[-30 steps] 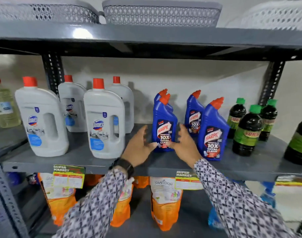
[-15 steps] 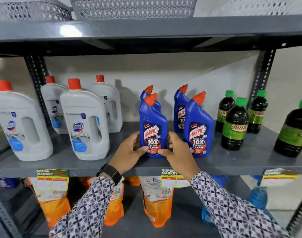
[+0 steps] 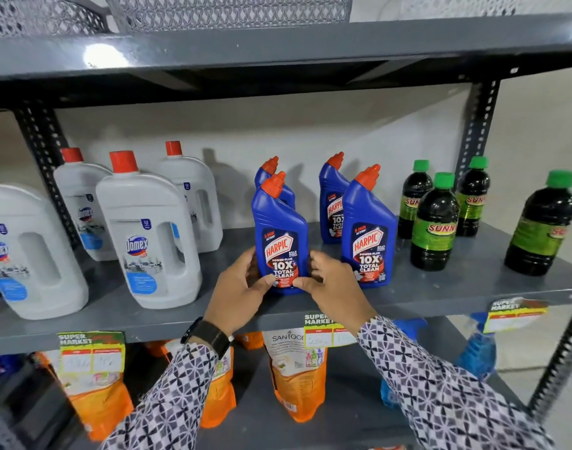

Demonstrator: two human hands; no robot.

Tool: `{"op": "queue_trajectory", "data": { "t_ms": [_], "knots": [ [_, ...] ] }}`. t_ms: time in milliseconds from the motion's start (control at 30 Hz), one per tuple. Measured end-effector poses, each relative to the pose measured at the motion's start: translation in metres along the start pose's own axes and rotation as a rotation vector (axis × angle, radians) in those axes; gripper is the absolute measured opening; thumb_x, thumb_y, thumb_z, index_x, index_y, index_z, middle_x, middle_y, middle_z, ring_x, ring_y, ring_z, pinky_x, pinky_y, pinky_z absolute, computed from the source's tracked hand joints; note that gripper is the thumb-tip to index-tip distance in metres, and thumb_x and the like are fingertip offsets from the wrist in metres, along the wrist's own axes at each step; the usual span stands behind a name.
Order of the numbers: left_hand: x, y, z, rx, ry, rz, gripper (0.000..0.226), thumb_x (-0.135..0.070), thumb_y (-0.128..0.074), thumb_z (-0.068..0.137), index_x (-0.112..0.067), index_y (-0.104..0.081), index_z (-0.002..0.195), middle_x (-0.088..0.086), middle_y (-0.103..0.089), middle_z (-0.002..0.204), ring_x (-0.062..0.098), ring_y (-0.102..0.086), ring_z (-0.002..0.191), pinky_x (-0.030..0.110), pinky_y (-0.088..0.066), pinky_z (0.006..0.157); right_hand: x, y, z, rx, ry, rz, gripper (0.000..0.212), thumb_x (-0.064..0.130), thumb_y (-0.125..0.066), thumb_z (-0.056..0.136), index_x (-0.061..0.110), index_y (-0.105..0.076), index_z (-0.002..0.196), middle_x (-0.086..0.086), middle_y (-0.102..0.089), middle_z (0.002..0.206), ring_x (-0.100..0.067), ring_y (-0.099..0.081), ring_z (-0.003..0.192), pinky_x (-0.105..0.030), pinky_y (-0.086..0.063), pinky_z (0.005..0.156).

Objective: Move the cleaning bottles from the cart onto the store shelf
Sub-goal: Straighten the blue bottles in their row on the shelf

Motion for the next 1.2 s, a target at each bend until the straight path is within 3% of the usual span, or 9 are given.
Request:
{"op": "queue_trajectory", "data": {
  "t_ms": [167,300,400,500,633,733,900,1067,1200],
  "knots": [
    [-0.009,0.008,-0.021,-0.278,-0.007,-0.107,0.064,-0.006,-0.067,0.094,-0.029,-0.049,0.15,-0.012,-0.066,0.126,-0.006,-0.065,0.11,0.009,-0.05,0.086,-0.003,0.023,-0.033,0.085,0.026,-0.012,0.078,0.02,-0.073,0.098,0.027,-0.034,0.164,0.002,-0.058,0.157,-0.012,-0.056,0.144,-0.032,-0.045,0.12],
    [-0.039,-0.015,-0.055,-0.566,-0.076,-0.142,0.049,-0.004,-0.065,0.093,-0.046,-0.065,0.118,-0.008,-0.071,0.103,-0.003,-0.066,0.09,0.014,-0.052,0.082,-0.023,0.085,-0.068,-0.09,0.12,0.048,0.055,0.012,-0.075,0.094,0.026,-0.062,0.146,0.011,-0.077,0.126,0.004,-0.073,0.113,-0.021,-0.058,0.102],
    [-0.088,-0.076,-0.066,-0.479,-0.154,-0.188,0.035,-0.014,-0.065,0.092,-0.045,-0.07,0.106,-0.006,-0.075,0.093,0.007,-0.07,0.086,0.016,-0.056,0.079,-0.055,0.152,-0.075,-0.423,0.132,0.059,0.038,0.002,-0.074,0.093,0.017,-0.073,0.128,0.009,-0.08,0.107,0.004,-0.076,0.099,-0.016,-0.059,0.092],
    [-0.135,-0.16,-0.06,-0.273,-0.214,-0.198,0.032,-0.017,-0.062,0.093,-0.038,-0.072,0.115,-0.012,-0.079,0.1,0.002,-0.074,0.094,0.013,-0.055,0.085,-0.093,0.211,-0.061,-0.588,0.03,0.078,0.046,-0.008,-0.071,0.092,0.01,-0.067,0.134,-0.007,-0.077,0.119,-0.012,-0.075,0.11,-0.026,-0.057,0.098],
    [-0.167,-0.247,-0.023,-0.023,-0.161,-0.012,0.055,-0.017,-0.054,0.104,-0.019,-0.042,0.157,-0.001,-0.056,0.151,0.011,-0.052,0.142,0.026,-0.041,0.119,-0.136,0.242,-0.021,-0.2,-0.201,0.161,0.081,-0.006,-0.076,0.089,0.009,-0.038,0.159,-0.019,-0.051,0.158,-0.034,-0.053,0.144,-0.044,-0.046,0.116],
    [-0.162,-0.264,0.014,0.028,0.097,0.001,0.072,-0.029,-0.05,0.106,-0.015,-0.013,0.166,0.005,-0.027,0.171,0.02,-0.027,0.159,0.031,-0.023,0.128,-0.148,0.238,-0.001,-0.008,-0.219,0.239,0.101,-0.005,-0.083,0.084,0.014,-0.027,0.165,-0.013,-0.042,0.166,-0.03,-0.044,0.151,-0.039,-0.04,0.118],
    [-0.157,-0.276,0.041,0.145,0.058,-0.057,0.056,-0.017,-0.058,0.103,-0.019,-0.04,0.156,0.004,-0.062,0.145,0.021,-0.056,0.139,0.038,-0.04,0.121,-0.161,0.235,0.018,0.072,-0.085,0.229,0.069,-0.005,-0.081,0.083,0.041,-0.054,0.127,0.019,-0.066,0.122,0.015,-0.069,0.103,-0.025,-0.053,0.109],
    [-0.165,-0.285,0.044,0.199,0.038,-0.07,0.058,-0.018,-0.067,0.097,-0.02,-0.047,0.152,0.001,-0.064,0.145,0.016,-0.059,0.135,0.034,-0.042,0.118,-0.168,0.251,0.006,0.012,-0.032,0.204,0.063,0.003,-0.079,0.084,0.037,-0.053,0.131,0.008,-0.073,0.125,-0.011,-0.069,0.12,-0.044,-0.05,0.116],
    [-0.163,-0.289,0.037,0.166,-0.003,-0.098,0.062,-0.02,-0.074,0.093,-0.022,-0.049,0.15,-0.006,-0.067,0.134,-0.007,-0.064,0.113,0.008,-0.046,0.096,-0.173,0.262,-0.008,0.01,-0.01,0.182,0.056,0.013,-0.08,0.081,0.044,-0.058,0.123,0.019,-0.077,0.121,0.0,-0.071,0.116,-0.025,-0.054,0.104]
  ]
}}
Point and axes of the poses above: each hand's wrist, its own z-axis towards the middle knuckle, its own y-axis out of the back of the hand, x = y × z, the point moved 3 cm from there along z, towards the middle knuckle
